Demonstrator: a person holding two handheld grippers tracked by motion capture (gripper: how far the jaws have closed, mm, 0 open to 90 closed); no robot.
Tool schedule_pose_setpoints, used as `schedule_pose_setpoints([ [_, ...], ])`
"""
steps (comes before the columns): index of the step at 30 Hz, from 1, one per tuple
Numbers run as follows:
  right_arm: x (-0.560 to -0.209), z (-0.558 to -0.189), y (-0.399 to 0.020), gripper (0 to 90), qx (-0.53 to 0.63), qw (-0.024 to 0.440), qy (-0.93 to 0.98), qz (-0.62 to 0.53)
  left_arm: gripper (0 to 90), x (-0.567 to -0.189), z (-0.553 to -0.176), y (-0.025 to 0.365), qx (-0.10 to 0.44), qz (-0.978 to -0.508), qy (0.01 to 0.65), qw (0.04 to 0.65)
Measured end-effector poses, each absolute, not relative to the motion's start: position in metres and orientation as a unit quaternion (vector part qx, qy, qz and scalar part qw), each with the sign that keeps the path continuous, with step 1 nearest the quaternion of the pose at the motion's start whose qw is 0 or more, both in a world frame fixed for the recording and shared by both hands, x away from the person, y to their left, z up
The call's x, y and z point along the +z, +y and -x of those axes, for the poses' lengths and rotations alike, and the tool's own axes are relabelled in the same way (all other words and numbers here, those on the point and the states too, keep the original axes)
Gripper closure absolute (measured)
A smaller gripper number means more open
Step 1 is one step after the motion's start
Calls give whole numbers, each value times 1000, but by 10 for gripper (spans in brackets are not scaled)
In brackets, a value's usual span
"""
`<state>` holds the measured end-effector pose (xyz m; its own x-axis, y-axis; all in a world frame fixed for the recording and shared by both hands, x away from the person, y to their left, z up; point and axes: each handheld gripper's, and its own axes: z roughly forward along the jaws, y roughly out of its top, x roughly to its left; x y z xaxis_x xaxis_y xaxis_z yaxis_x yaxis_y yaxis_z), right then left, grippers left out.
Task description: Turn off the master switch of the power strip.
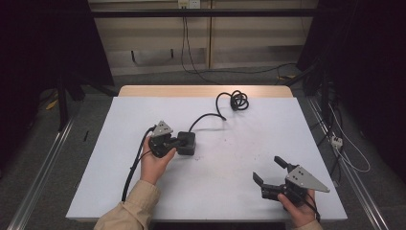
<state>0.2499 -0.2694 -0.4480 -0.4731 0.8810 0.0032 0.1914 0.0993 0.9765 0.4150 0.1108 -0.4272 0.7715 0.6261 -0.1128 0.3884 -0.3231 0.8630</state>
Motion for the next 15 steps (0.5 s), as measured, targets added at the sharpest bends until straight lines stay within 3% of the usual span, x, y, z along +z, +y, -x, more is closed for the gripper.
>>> schedule_pose_setpoints([
  [15, -448, -251, -269, 57, 538, 319, 670, -400, 900, -427, -416, 111, 110, -797, 330, 494],
])
